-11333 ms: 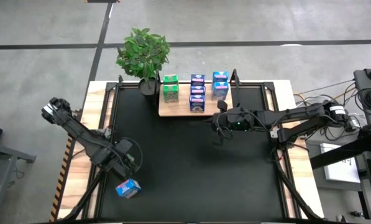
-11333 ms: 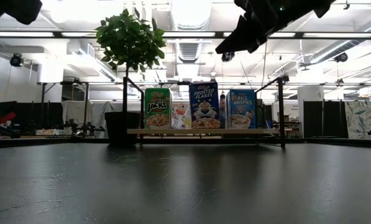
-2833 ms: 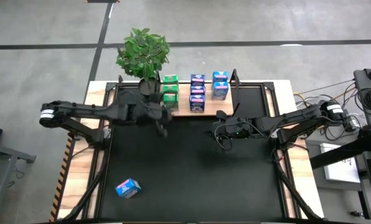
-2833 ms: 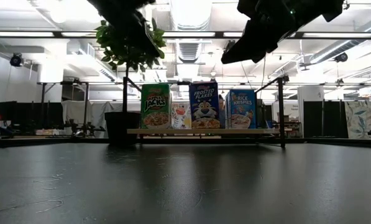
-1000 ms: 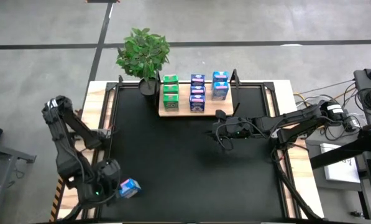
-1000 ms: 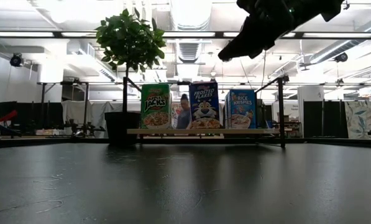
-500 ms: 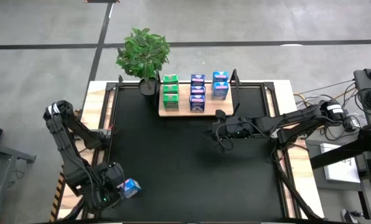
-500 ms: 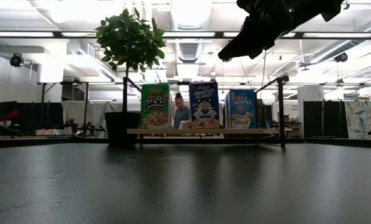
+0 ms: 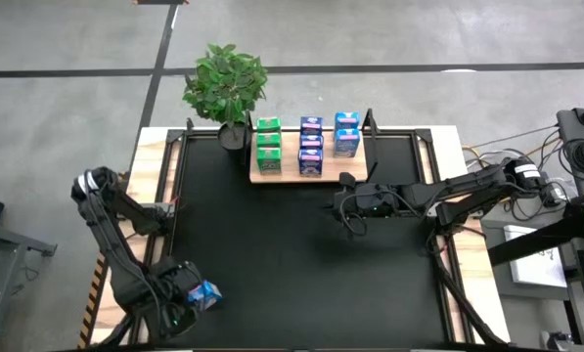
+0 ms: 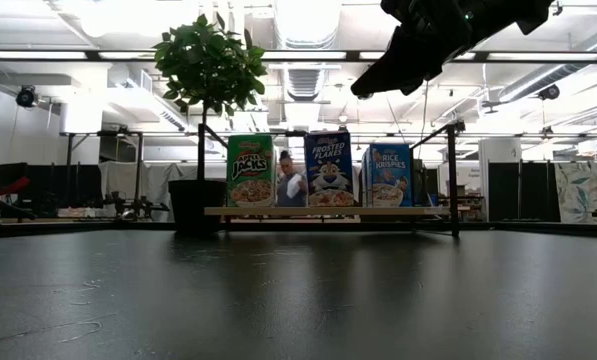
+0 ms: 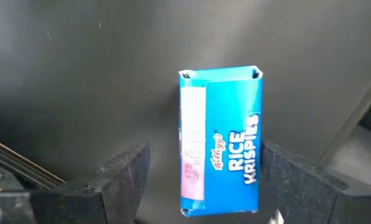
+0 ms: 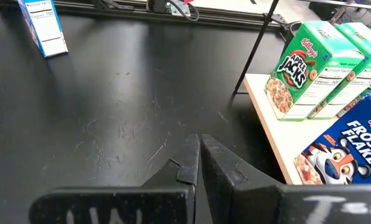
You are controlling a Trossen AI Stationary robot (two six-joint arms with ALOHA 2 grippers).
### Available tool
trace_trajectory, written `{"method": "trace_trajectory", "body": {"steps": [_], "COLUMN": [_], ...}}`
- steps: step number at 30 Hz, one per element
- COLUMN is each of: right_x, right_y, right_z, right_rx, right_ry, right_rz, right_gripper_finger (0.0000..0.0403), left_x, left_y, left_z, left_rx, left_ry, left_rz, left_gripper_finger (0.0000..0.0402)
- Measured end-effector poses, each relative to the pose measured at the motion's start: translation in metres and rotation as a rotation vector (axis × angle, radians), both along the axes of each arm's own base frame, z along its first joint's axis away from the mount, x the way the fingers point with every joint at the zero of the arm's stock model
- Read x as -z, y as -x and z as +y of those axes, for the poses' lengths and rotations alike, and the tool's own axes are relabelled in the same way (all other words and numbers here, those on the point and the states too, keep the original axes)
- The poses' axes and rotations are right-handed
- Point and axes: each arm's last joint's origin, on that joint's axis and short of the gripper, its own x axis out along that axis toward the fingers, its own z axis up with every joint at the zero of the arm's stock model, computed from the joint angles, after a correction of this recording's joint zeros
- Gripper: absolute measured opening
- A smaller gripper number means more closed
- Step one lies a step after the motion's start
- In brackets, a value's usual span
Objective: Stack cereal on shelf
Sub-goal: Put the light blue cereal box aligned with the light blue cereal boxes on the shelf
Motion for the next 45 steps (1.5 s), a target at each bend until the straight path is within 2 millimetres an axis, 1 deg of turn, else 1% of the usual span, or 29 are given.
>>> {"method": "trace_trajectory", "body": {"steps": [3,5,9,15,21,25,30,33,35,39,45], "right_x": [0.000,0.000,0.000,0.001,0.001,0.002,0.003,0.004,0.003,-0.001,-0.013], "right_y": [0.000,0.000,0.000,0.000,0.001,0.001,0.002,0.004,0.009,0.021,0.036], "right_z": [0.000,0.000,0.000,0.000,0.000,0.000,0.000,0.000,-0.001,-0.002,-0.003], "right_rx": [0.001,0.001,0.001,0.002,0.003,0.002,0.003,0.001,0.000,0.008,0.010], "right_ry": [-0.001,-0.002,-0.003,-0.002,-0.005,-0.003,-0.003,0.001,0.007,-0.002,-0.006], "right_rz": [0.000,0.000,0.000,0.007,0.014,0.023,0.038,0.060,0.089,0.132,0.125], "right_gripper_finger": [0.0009,0.0009,0.0009,0.0009,0.0009,0.0009,0.0009,0.0009,0.0009,0.0009,0.0009], "left_x": [0.005,0.009,0.011,0.004,0.000,-0.004,-0.014,-0.027,-0.036,-0.052,-0.067], "left_y": [-0.002,-0.003,-0.005,-0.009,-0.014,-0.018,-0.029,-0.044,-0.057,-0.088,-0.131], "left_z": [-0.003,-0.005,-0.009,-0.011,-0.009,-0.007,-0.004,0.003,0.010,0.031,0.066], "left_rx": [0.022,0.036,0.059,0.088,0.121,0.130,0.187,0.240,0.277,0.335,0.479], "left_ry": [-0.025,-0.042,-0.050,-0.061,-0.073,-0.113,-0.222,-0.352,-0.430,-0.513,-0.656], "left_rz": [0.012,0.021,0.032,-0.010,-0.025,-0.085,-0.211,-0.325,-0.357,-0.361,-0.365], "left_gripper_finger": [0.0277,0.0265,0.0224,0.0158,0.0109,0.0091,0.0088,0.0087,0.0087,0.0087,0.0087]}}
